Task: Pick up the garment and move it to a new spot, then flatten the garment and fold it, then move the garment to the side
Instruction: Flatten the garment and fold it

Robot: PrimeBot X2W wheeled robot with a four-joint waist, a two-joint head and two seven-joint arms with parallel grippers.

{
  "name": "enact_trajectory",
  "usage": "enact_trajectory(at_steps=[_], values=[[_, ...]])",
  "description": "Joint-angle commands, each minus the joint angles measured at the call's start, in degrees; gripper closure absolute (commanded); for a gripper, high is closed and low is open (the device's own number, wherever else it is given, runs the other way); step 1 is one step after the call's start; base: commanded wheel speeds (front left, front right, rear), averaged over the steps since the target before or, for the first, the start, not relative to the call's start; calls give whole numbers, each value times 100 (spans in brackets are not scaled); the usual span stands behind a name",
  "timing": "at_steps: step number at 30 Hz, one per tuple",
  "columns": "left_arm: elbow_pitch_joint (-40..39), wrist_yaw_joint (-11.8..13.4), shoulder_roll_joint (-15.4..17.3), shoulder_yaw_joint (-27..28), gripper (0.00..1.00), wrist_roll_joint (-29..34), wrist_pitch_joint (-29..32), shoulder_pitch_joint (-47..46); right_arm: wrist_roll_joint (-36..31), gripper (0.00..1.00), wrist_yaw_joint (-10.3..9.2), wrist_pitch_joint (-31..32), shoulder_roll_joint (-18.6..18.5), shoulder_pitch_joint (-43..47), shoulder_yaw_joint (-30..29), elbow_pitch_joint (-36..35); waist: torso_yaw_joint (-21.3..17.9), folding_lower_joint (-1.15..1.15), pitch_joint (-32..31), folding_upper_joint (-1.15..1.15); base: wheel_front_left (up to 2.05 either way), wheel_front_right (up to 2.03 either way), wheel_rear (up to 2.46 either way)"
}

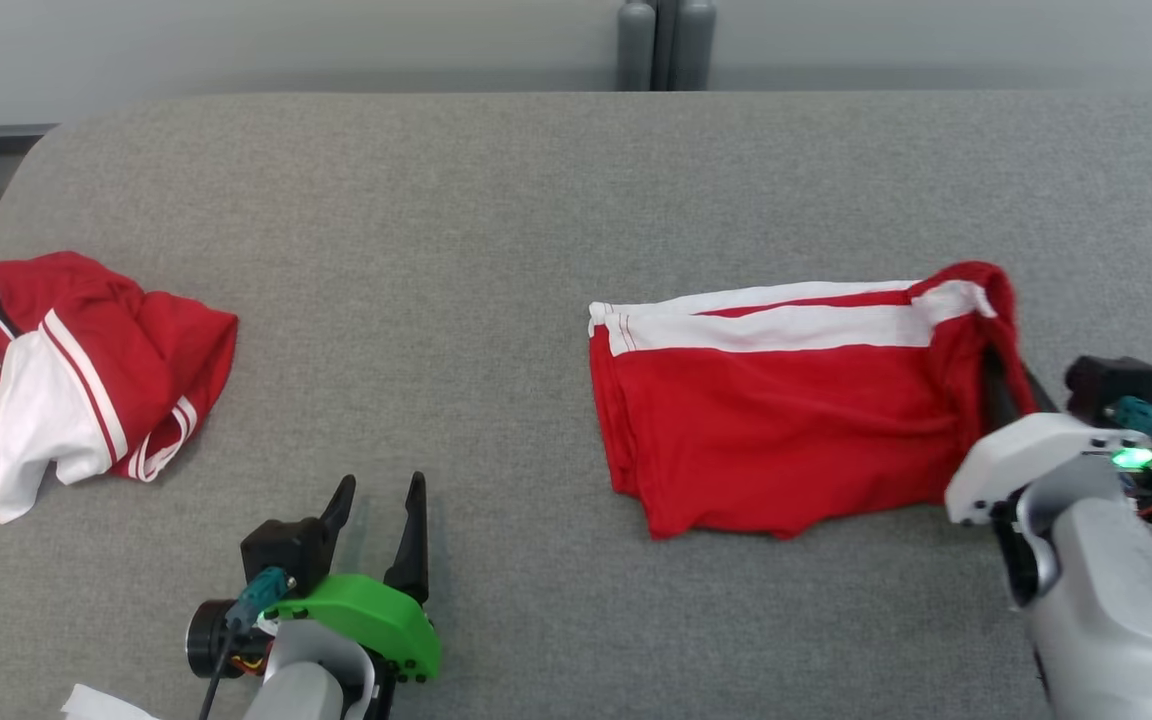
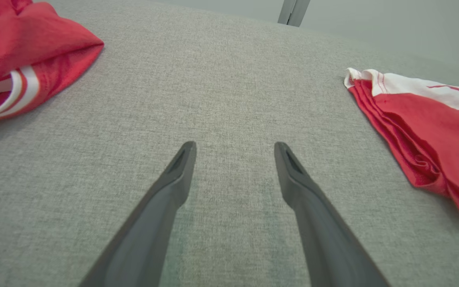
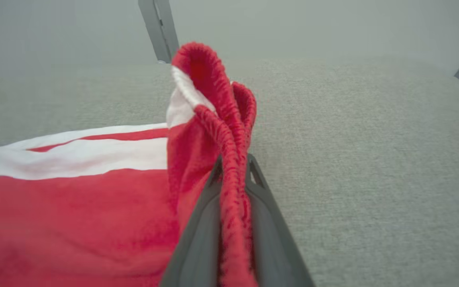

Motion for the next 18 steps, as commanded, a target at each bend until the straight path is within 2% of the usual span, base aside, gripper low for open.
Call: enact_trajectory(at_steps=[1,6,7,11,12,14,18], values=[[10,20,12,-23,0,-35,-17,106,128,100,-7,94,112,-64,190,-149,-27,0,-40,0,0,0,0],[16,38,13,-110,0,-107,-17,50,713,100,-7,517,417,93,1116,-835,52,0,-68,0,0,0,0],[12,41,13,-137,0,-129,-17,37,925,100,-7,652,449,156,1457,-1078,120,0,-67,0,0,0,0],[33,66,14,-180,0,-159,-17,52,1326,99,-7,804,473,284,2166,-1318,273,0,-62,0,0,0,0],[44,66,14,-184,0,-161,-17,50,1396,68,-7,800,472,305,2356,-1319,316,0,-56,0,0,0,0],[54,76,13,-179,0,-157,-17,48,1617,0,-7,757,470,344,2727,-1324,381,0,-45,0,0,0,0],[59,84,13,-127,0,-127,-17,115,1959,0,-7,556,462,387,3255,-1310,422,0,-41,0,0,0,0]])
